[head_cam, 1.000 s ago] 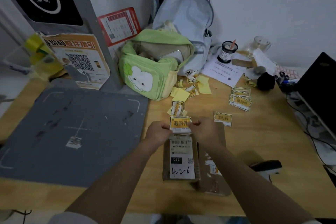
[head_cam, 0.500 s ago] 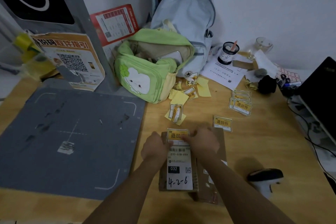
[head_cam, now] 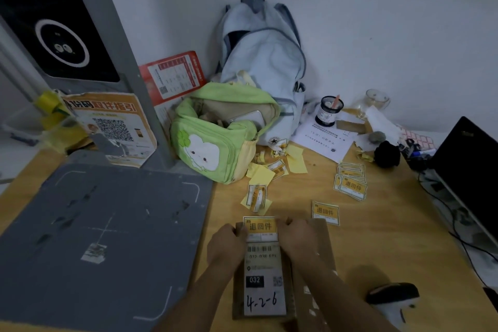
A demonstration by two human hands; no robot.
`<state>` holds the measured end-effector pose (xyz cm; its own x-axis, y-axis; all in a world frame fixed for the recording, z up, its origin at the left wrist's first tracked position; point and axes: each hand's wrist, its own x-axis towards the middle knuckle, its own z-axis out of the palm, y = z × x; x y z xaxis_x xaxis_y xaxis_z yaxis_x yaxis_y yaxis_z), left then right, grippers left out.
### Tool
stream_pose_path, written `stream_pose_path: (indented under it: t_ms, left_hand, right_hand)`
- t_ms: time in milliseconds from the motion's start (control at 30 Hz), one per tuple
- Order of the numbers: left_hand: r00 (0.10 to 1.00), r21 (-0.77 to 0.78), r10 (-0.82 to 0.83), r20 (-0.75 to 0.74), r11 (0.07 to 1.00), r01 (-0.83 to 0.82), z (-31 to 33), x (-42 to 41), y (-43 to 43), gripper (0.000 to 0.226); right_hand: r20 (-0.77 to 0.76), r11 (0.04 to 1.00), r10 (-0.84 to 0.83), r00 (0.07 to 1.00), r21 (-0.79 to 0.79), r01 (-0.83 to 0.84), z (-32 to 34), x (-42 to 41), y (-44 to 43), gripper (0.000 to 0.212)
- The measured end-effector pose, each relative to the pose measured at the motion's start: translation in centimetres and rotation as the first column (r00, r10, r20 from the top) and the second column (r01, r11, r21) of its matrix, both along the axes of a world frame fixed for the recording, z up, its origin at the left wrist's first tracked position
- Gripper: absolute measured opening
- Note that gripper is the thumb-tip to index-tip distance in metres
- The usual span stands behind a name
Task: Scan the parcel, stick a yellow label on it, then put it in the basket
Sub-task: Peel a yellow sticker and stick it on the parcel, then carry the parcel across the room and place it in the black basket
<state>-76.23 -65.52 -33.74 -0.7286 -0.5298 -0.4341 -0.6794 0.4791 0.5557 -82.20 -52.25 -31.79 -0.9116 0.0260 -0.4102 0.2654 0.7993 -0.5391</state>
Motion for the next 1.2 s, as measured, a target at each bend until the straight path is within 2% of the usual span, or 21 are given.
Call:
stream_pose_path:
  t_ms: [133,233,367,500,667,833,967,1033,1200]
  left_hand:
    - [0.986,-0.015,0.048,-0.158,0.999,-0.051,3.0,-1.5,-0.7,0.045]
    - [0.950,0.010,0.070,-0.304,0.997,-0.071,6.3,-3.0,-1.2,0.038]
    - [0.915,-0.005,0.049,-0.399,0.998,-0.056,11.3,-5.4,-0.7,0.030]
    - [0.871,-0.111,-0.007,-0.492,0.992,-0.054,16.3,-7.6,0.3,0.030]
    - [0.771,-0.110,-0.037,-0.636,0.993,-0.044,22.9,-10.2,0.7,0.030]
    - [0.628,-0.085,-0.028,-0.778,0.994,-0.061,28.5,-11.0,1.0,0.033]
    - [0.526,0.084,0.040,-0.850,0.995,0.060,31.5,-10.7,1.3,0.028]
    - [0.491,0.121,0.048,-0.870,0.985,0.120,32.6,-10.4,1.4,0.024]
    - [0.503,0.147,-0.018,-0.864,0.946,0.287,34.1,-10.3,2.2,0.022]
  right_hand:
    - [-0.058,0.988,-0.032,0.998,-0.151,0.023,2.9,-1.4,-0.2,0.036]
    - [-0.091,0.934,-0.127,0.988,-0.346,0.088,5.6,-2.1,-0.5,0.032]
    - [-0.143,0.858,-0.198,0.970,-0.504,0.101,10.0,-3.6,-0.3,0.035]
    - [-0.233,0.842,-0.197,0.952,-0.538,0.042,15.0,-6.0,0.7,0.028]
    - [-0.355,0.827,-0.269,0.895,-0.562,0.026,22.1,-8.3,1.6,0.045]
    - [-0.452,0.812,-0.339,0.825,-0.583,0.014,28.1,-8.7,1.9,0.039]
    - [-0.488,0.787,-0.380,0.786,-0.617,-0.003,30.7,-8.0,1.9,0.031]
    - [-0.502,0.779,-0.396,0.769,-0.627,-0.008,31.7,-7.6,2.0,0.027]
    - [-0.504,0.763,-0.472,0.723,-0.644,0.049,33.4,-5.4,3.9,0.027]
